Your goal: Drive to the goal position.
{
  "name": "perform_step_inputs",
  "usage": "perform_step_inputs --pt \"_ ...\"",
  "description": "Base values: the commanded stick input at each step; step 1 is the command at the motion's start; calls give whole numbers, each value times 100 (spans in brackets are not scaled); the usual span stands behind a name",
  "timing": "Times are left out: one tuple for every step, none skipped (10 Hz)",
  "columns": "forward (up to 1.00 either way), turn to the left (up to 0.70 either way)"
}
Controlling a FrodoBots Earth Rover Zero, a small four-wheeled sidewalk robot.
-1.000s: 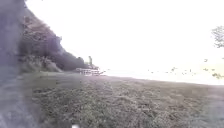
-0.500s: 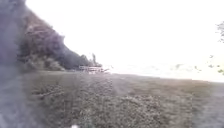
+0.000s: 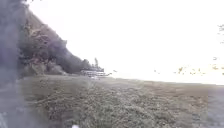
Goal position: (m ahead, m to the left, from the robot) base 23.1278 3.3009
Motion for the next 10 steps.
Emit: perform_step_inputs --pt "45 0" --pt "45 0" --pt "45 0" --pt "45 0" --pt "45 0" --pt "45 0" --pt "45 0" --pt "45 0" --pt "45 0" --pt "45 0"
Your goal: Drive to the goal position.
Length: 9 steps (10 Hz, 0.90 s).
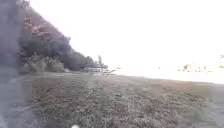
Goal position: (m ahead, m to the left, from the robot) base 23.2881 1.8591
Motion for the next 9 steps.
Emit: perform_step_inputs --pt "45 0" --pt "45 0" --pt "45 0" --pt "45 0" --pt "45 0" --pt "45 0" --pt "45 0" --pt "45 0" --pt "45 0"
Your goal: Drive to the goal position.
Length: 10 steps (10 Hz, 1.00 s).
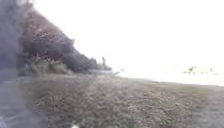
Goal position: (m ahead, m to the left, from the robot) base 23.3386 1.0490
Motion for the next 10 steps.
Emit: perform_step_inputs --pt "45 0" --pt "45 0" --pt "45 0" --pt "45 0" --pt "45 0" --pt "45 0" --pt "45 0" --pt "45 0" --pt "45 0" --pt "45 0"
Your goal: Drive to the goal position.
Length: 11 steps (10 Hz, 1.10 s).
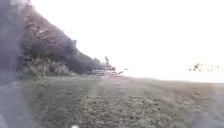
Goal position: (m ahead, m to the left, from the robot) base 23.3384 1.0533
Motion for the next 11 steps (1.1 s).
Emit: perform_step_inputs --pt "45 0" --pt "45 0" --pt "45 0" --pt "45 0" --pt "45 0" --pt "45 0" --pt "45 0" --pt "45 0" --pt "45 0" --pt "45 0" --pt "45 0"
